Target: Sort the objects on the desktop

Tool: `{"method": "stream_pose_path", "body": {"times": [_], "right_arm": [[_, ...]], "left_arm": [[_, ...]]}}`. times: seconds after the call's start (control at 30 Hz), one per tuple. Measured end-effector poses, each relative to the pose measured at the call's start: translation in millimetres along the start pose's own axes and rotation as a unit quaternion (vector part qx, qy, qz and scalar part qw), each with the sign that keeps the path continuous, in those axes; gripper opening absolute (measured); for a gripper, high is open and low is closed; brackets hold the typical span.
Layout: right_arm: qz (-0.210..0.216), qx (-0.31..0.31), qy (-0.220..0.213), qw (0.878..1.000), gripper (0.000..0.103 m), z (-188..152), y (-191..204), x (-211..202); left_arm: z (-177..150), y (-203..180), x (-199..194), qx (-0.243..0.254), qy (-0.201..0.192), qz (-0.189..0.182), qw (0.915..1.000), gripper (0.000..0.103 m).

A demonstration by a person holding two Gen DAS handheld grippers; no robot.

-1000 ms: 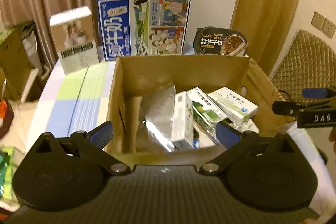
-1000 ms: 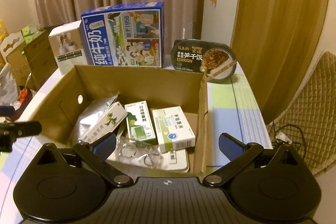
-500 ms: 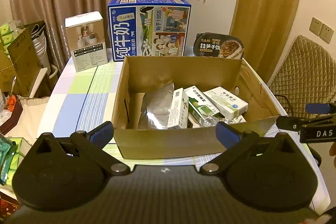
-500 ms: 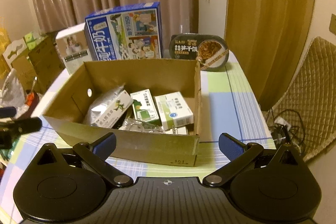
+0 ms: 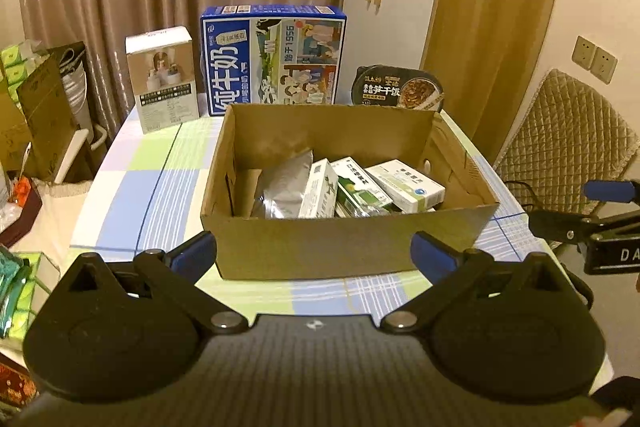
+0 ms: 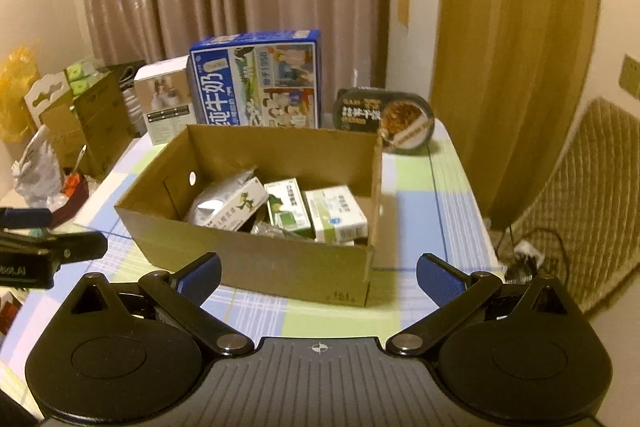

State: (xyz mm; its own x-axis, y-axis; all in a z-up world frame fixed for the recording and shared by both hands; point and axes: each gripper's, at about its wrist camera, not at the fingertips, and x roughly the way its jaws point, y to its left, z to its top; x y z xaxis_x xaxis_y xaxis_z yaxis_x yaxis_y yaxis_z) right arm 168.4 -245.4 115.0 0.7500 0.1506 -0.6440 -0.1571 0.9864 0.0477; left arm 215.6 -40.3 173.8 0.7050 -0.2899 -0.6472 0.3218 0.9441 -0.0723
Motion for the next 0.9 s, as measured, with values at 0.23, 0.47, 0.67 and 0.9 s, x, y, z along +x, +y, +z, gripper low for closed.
{"method": "stream_pose_path", "body": {"times": [0.23,0.47,0.67,0.9], "right_arm": [[0.001,0.019,0.003,1.000,0.101,-13.1,-3.3,-22.3],[-0.001,0.030,0.000,1.000,0.101,-26.4,-4.4,-48.5],[-0.006,0.035,-0.004,0.999,0.101,-38.3,-2.0,-71.7],[-0.008,0.034,-0.012,0.999,0.101,-53.3,2.2,-98.0]], "left_arm": [[-12.6,-8.1,-23.6,-0.004,-0.001,0.000,1.0000,0.102],[-24.0,-13.0,-47.9,-0.013,0.000,0.006,0.9999,0.102],[-33.0,-22.0,-67.6,-0.013,-0.003,0.003,0.9999,0.102],[-45.6,-31.6,-94.4,-0.018,-0.013,-0.003,0.9998,0.102]]}}
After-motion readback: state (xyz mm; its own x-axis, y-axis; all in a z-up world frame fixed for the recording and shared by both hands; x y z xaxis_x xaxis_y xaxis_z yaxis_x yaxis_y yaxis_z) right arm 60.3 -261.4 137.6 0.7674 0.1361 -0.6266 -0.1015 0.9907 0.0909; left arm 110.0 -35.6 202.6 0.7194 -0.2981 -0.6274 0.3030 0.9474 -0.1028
